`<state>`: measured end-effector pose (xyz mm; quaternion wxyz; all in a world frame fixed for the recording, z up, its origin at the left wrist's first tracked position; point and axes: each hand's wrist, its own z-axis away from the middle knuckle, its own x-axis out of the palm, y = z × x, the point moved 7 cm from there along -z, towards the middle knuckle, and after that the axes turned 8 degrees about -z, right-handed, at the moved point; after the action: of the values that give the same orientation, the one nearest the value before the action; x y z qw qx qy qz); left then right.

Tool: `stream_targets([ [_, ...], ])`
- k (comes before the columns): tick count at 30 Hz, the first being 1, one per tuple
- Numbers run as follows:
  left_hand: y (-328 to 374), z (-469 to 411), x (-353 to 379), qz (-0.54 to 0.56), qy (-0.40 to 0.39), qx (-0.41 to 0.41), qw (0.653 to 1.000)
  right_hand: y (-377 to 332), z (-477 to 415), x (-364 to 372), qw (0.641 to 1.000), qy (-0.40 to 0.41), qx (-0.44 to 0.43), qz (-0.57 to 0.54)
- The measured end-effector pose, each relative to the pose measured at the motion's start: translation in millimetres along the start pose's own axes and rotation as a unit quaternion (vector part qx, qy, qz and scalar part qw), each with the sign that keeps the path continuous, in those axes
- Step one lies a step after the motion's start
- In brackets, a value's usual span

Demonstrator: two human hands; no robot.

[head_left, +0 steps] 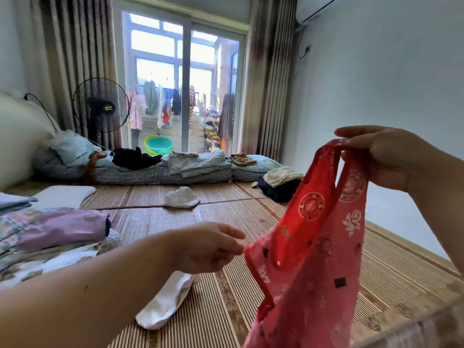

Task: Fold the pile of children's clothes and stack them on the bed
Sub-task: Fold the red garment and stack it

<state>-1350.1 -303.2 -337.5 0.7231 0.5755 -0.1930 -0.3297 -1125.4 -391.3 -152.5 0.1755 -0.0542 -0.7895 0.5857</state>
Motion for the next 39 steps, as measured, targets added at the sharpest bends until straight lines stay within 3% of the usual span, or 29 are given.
stream_targets([
  [4,-3,4,24,-0.026,-0.038,-0.019,0.999,-6,2,13,0.999,-0.037,0.004,-0.007],
  [8,-22,-12,79,-0.033,-0.135,-0.045,0.989,-9,5,26,0.998,-0.064,0.005,0.014],
  [11,-22,-34,94,0.075,-0.03,0.003,0.997,-8,5,24,0.997,-0.064,0.012,0.038],
  [14,-21,-50,77,0.22,0.075,0.039,0.972,-7,4,8,0.997,-0.043,0.013,0.061],
  [17,-10,-44,34,0.267,0.117,0.067,0.954,-1,1,-16,0.996,-0.01,0.016,0.087],
  [21,38,-11,-9,0.148,0.097,0.13,0.976,7,0,-38,0.989,-0.017,-0.002,0.146],
  [23,66,7,-27,-0.08,0.184,0.155,0.967,7,-2,-43,0.967,-0.002,-0.043,0.25],
  [25,99,25,-36,-0.38,0.279,0.164,0.867,5,-2,-43,0.933,0.026,-0.084,0.349],
  [26,113,32,-38,-0.456,0.306,0.166,0.819,5,-2,-42,0.922,0.038,-0.094,0.373],
  [28,130,35,-51,-0.479,0.338,0.18,0.79,7,-3,-41,0.92,0.053,-0.092,0.378],
  [29,135,35,-58,-0.446,0.346,0.186,0.804,8,-4,-40,0.925,0.051,-0.087,0.367],
  [32,140,32,-69,-0.242,0.29,0.199,0.904,17,-6,-32,0.966,0.027,-0.053,0.253],
  [33,141,31,-67,-0.197,0.28,0.204,0.917,20,-6,-27,0.975,0.026,-0.041,0.215],
  [34,144,33,-67,-0.201,0.294,0.209,0.911,25,-7,-24,0.979,0.034,-0.034,0.196],
  [35,151,36,-68,-0.252,0.338,0.209,0.883,28,-9,-20,0.979,0.051,-0.035,0.195],
  [37,167,43,-59,-0.375,0.425,0.195,0.8,33,-10,-7,0.972,0.083,-0.044,0.217],
  [39,176,42,-41,-0.432,0.423,0.177,0.777,36,-9,13,0.97,0.086,-0.055,0.221],
])
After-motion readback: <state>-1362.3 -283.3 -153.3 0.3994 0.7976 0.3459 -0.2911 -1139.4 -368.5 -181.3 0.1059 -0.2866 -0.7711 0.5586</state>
